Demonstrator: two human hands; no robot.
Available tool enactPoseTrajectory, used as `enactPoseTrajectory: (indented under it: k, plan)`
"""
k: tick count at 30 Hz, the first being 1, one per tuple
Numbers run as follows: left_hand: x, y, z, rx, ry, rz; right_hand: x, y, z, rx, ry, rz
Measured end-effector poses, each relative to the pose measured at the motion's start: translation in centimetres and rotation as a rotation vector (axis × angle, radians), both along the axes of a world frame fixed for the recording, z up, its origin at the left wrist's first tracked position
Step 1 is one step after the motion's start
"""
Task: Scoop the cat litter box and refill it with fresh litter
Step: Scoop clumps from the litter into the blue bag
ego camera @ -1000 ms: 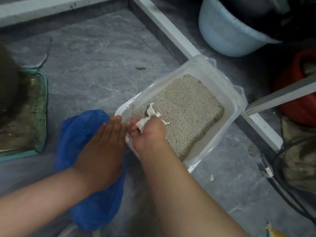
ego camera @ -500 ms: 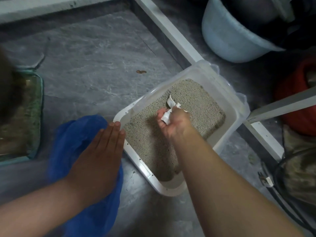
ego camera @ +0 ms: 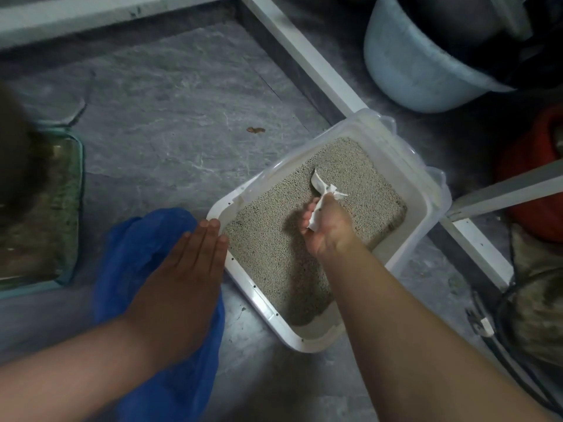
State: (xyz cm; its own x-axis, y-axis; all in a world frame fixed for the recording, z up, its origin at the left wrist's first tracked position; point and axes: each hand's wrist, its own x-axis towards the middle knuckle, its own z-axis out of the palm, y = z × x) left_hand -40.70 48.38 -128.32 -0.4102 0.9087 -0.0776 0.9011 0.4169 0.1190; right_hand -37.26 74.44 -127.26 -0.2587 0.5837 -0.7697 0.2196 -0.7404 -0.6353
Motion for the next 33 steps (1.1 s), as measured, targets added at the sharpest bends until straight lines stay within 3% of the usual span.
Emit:
enactPoseTrajectory:
  k: [10, 14, 18, 24, 33]
  plan:
    - [-0.2, 0.5, 0.6, -0.111, -0.03, 0.021, 3.6, -6.3, 1.9, 0.059, 0.076, -0.102]
    - [0.1, 0.4, 0.9, -0.117, -0.033, 0.044, 5.1, -8.4, 2.8, 0.134, 0.065, -0.047]
    - [0.3, 0.2, 1.4, -0.106, -0.06, 0.068, 6.9, -10.6, 3.7, 0.112, 0.046, 0.006]
    - [2.2, -0.5, 2.3, -0.087, -0.137, 0.091, 8.4, -12.6, 3.8, 0.075, 0.064, -0.082]
    - [2.7, -0.9, 3.7, -0.244, -0.142, 0.094, 9.6, -14.5, 3.3, 0.163, 0.052, -0.011]
